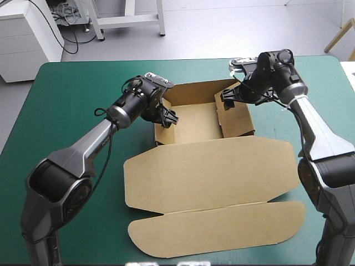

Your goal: Fold the box

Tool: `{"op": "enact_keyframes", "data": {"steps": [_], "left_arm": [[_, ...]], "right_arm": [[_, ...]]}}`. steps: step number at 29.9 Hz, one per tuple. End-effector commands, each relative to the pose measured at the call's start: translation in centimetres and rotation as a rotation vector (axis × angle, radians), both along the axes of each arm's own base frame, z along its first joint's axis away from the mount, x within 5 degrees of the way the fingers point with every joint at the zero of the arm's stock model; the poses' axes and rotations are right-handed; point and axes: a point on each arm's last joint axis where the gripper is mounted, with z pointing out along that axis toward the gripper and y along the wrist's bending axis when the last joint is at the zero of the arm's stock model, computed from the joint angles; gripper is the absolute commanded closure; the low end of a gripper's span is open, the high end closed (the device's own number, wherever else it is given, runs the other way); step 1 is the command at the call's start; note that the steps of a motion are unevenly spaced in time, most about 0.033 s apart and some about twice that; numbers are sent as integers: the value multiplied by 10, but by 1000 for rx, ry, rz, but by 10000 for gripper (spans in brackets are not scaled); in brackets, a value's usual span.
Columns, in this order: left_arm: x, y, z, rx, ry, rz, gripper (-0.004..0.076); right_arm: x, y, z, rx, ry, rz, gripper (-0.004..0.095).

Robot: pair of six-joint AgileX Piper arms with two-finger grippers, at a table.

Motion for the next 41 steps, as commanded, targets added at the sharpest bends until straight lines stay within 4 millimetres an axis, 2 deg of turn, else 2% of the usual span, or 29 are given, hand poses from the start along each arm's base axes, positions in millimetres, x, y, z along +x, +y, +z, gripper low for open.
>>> {"op": "enact_keyframes", "data": {"steps": [1, 8, 13, 18, 23, 27, 31, 35, 41], "left_arm": [[-16, 11, 63, -63, -166, -8, 88], [-45, 31, 112, -61, -232, -39, 88], [-74, 54, 154, -46, -347, -55, 106], [-108, 79, 185, -20, -391, -71, 184], [-135, 98, 203, -12, -414, -61, 351], [-154, 110, 202, -10, -415, -64, 542], [-170, 120, 186, 14, -374, -69, 714], [-185, 129, 162, 39, -325, -74, 734], [-204, 141, 123, 38, -276, -47, 734]], "right_arm": [[-24, -9, 62, 25, -196, -4, 7], [-64, -19, 116, 41, -345, 8, 7], [-94, -26, 148, 43, -442, 26, 7], [-110, -30, 162, 42, -486, 34, 7], [-108, -29, 160, 39, -471, 35, 7], [-102, -28, 155, 38, -458, 34, 7], [-93, -27, 146, 25, -435, 33, 7], [-78, -23, 130, 11, -385, 32, 7], [-46, -16, 93, -10, -286, 35, 7]]}}
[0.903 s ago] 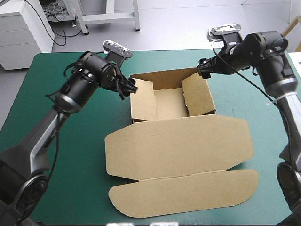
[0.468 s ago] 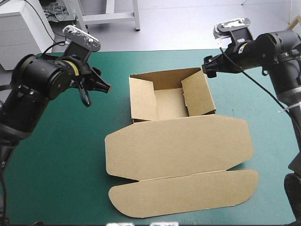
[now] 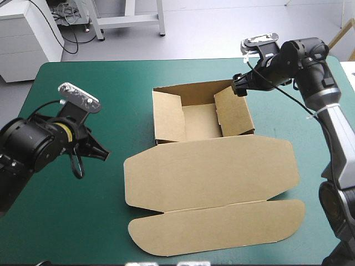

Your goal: Fold the box

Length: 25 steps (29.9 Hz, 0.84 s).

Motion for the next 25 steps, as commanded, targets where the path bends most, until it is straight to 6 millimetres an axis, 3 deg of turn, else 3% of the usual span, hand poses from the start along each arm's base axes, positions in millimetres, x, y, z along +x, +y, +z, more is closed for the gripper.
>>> {"op": "enact_keyframes", "data": {"steps": [1, 10, 14, 16, 19, 25], "left_arm": [[-14, 10, -8, -14, -33, 15, 734], [-32, 25, -45, 7, 18, 93, 734], [-36, 29, -55, 19, 23, 112, 734], [-39, 31, -56, 17, 24, 115, 734], [-41, 32, -58, 15, 25, 118, 734], [-41, 32, -58, 16, 25, 117, 734]], "right_arm": [[9, 0, 2, 5, -50, -5, 7], [54, 12, -74, -22, 133, -1, 7], [65, 17, -99, -10, 197, 2, 13], [68, 18, -107, -1, 218, 4, 64], [69, 19, -110, 11, 228, -2, 259], [69, 21, -110, 33, 233, -17, 934]]}}
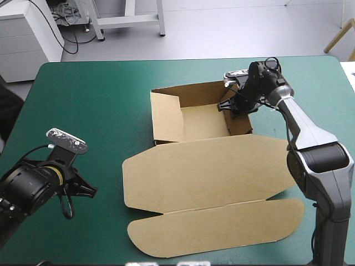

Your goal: Fold the box

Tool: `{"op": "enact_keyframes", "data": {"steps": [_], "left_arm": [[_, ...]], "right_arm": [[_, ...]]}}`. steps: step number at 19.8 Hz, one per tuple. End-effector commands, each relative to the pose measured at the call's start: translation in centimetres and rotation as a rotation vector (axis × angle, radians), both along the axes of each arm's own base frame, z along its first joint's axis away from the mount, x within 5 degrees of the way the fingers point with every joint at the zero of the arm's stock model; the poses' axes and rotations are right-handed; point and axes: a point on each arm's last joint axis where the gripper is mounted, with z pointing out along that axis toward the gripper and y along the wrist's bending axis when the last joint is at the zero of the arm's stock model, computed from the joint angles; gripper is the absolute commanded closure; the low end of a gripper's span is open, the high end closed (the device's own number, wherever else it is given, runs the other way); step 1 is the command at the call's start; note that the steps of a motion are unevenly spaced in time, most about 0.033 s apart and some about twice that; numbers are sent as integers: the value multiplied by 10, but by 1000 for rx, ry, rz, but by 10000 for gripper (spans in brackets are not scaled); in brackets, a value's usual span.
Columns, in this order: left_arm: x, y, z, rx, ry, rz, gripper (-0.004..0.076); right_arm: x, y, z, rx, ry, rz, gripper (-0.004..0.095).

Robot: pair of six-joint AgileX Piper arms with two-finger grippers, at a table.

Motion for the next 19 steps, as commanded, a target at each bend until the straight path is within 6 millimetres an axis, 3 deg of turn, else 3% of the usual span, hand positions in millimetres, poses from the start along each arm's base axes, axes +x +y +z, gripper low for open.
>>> {"op": "enact_keyframes", "data": {"steps": [1, 5, 8, 11, 14, 18, 19], "left_arm": [[1, 1, 11, -16, -74, -3, 734], [1, 1, 11, -16, -74, -3, 734], [1, 1, 10, -14, -70, -2, 734], [1, 1, 10, -9, -70, -1, 734], [1, 2, 9, -7, -66, 1, 734], [1, 2, 9, -5, -67, 1, 734], [1, 2, 9, -5, -67, 1, 734]], "right_arm": [[-6, -2, 37, 44, -98, -9, 918], [-1, -6, 40, 0, -162, -11, 927], [6, -25, 52, -14, -216, -50, 927], [14, -71, 77, -11, -297, -155, 927], [16, -133, 95, -26, -357, -297, 927], [4, -222, 93, -63, -347, -491, 927], [1, -233, 93, -67, -344, -514, 927]]}}
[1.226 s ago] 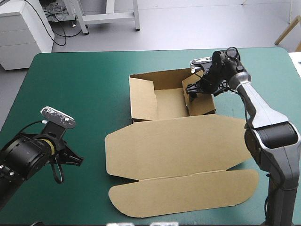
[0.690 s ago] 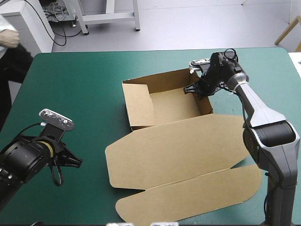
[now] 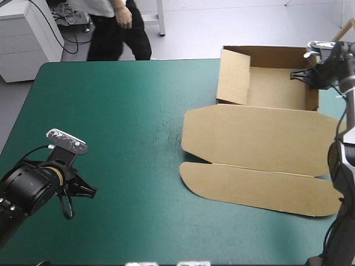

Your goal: Fold the box

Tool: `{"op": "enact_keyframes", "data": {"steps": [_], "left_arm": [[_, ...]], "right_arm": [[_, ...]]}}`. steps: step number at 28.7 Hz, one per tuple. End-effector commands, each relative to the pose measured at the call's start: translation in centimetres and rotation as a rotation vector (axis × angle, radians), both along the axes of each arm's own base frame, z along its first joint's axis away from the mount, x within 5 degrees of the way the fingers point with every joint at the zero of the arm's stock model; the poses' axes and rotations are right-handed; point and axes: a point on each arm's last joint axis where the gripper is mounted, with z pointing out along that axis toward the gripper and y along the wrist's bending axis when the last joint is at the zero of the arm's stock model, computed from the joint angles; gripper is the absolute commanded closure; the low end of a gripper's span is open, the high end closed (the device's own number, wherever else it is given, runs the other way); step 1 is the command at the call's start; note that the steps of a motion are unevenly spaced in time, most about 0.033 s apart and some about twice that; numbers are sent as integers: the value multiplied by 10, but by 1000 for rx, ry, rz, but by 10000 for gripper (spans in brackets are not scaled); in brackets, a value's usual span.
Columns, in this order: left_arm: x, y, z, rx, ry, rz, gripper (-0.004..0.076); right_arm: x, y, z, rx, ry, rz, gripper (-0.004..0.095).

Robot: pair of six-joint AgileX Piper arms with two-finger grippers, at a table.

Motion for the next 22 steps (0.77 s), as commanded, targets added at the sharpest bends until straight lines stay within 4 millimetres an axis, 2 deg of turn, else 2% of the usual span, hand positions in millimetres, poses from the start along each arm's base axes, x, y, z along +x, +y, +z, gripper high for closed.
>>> {"op": "enact_keyframes", "data": {"steps": [1, 6, 8, 11, 15, 18, 20, 22], "left_arm": [[1, 2, 11, -10, -71, 1, 734], [1, 2, 12, -3, -75, 2, 734], [1, 2, 12, -3, -75, 2, 734], [1, 2, 12, -3, -75, 2, 734], [1, 2, 12, 0, -77, 2, 734], [2, 2, 12, 1, -79, 2, 734], [2, 2, 12, 1, -79, 2, 734], [2, 2, 12, 1, -79, 2, 734]], "right_arm": [[-23, -44, 39, -19, -112, -108, 927], [-45, -98, 33, -19, -70, -221, 911], [-50, -108, 28, -11, -54, -239, 869], [-55, -118, 19, 12, -31, -237, 683], [-58, -124, 12, 28, -14, -245, 299], [-60, -125, 13, 30, -17, -253, 75], [-60, -124, 14, 31, -17, -252, 19], [-62, -123, 18, 39, -9, -249, 17]]}}
